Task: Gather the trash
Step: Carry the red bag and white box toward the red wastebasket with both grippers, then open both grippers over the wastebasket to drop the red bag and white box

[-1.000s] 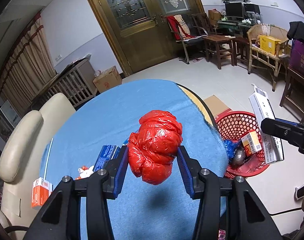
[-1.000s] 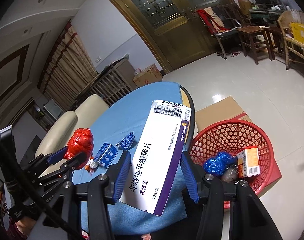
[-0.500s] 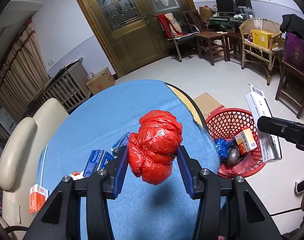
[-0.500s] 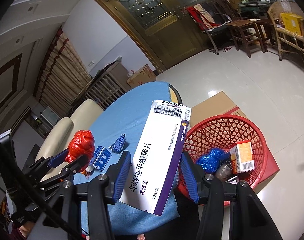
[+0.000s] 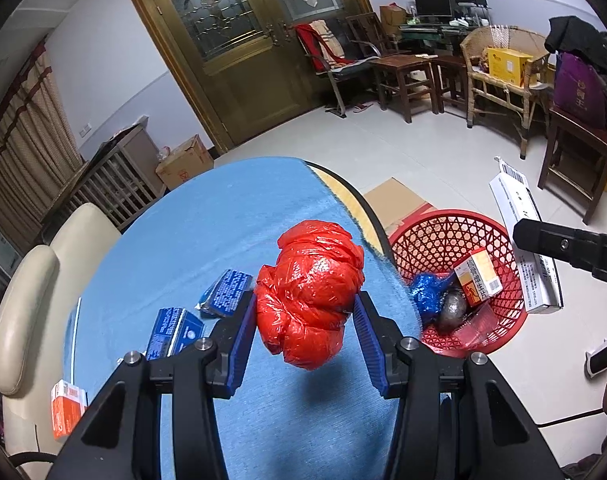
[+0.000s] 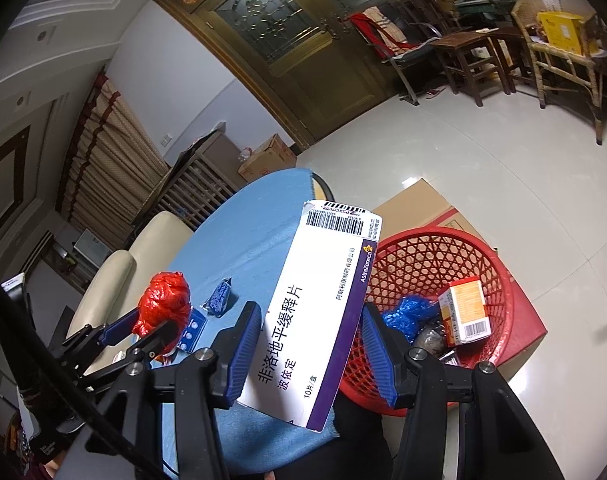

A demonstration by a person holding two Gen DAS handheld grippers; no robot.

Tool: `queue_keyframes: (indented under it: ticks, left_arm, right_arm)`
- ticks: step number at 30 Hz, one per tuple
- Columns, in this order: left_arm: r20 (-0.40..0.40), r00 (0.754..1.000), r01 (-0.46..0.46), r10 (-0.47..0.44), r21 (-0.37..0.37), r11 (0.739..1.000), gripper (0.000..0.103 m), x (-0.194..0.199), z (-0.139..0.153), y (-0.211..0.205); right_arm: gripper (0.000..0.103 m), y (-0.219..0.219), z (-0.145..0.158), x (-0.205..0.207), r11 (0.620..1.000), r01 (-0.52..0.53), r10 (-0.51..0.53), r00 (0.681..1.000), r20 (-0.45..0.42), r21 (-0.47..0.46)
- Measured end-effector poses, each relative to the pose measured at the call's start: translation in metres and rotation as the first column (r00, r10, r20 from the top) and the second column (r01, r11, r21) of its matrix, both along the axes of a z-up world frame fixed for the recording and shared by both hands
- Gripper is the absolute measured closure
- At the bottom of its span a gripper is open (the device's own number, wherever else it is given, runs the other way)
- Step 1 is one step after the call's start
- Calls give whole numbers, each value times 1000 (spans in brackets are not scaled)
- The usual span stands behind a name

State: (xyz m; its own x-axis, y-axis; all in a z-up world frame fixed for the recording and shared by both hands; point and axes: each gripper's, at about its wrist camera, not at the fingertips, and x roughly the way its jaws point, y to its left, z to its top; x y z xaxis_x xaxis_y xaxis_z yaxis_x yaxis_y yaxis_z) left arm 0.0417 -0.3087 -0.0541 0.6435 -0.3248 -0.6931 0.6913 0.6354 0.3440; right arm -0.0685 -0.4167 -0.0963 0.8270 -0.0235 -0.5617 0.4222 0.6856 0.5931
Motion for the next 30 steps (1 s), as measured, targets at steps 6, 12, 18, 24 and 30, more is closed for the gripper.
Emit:
queue_keyframes:
  ticks: [6,12,18,24,30]
  left_arm:
    - [-44,998,39,-38,18,999,52,-1,-10,-13]
    - [-150,983,106,-107,-15,994,52,0,-16,-30]
    - [-202,965,161,-168,-52,986,49,-2,-17,-53]
    - [-215,963,152,-165,-75,986,42,4,-17,-62]
    - [-185,974,121,-133,-72,990,42,6,-15,-35]
  right_arm:
    - [49,-14,-7,-6,999,37,-37,999,-8,29]
    - [47,-34,-24,-15,991,86,-84,996,-18,99]
    - [46,-49,-41,-20,976,121,-116,993,-37,180]
    - [33,-58,-50,-23,959,152,-148,988,-35,238]
    - [33,-54,-41,-22,969,137,-135,991,-23,208]
